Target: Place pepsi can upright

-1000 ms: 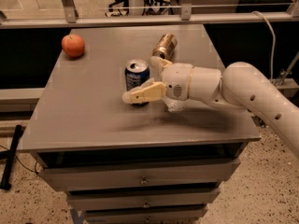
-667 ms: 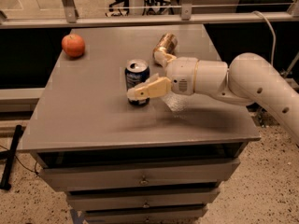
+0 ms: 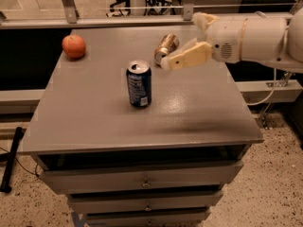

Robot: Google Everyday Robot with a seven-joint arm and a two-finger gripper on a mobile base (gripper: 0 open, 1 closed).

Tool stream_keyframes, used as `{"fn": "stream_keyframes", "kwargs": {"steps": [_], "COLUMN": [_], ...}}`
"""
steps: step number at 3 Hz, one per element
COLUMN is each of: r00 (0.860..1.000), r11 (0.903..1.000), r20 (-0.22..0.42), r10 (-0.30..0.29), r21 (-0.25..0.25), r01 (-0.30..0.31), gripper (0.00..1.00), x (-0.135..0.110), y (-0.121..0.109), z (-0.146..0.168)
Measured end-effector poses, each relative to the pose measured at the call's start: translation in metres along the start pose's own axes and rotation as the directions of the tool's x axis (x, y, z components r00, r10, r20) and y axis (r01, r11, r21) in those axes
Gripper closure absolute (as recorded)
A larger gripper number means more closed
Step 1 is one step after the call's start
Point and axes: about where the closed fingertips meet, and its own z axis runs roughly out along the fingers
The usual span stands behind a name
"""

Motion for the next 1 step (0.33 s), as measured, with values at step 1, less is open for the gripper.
{"fn": "stream_keyframes", "kwargs": {"steps": [1], "r00": [1.0], "r11": [1.0], "r20": [0.006], "r10": [-0.007], "r21": [0.003], "r01": [0.007], "gripper": [0.0], "x": [-0.0056], "y": [-0.0009], "z": [0.0]}}
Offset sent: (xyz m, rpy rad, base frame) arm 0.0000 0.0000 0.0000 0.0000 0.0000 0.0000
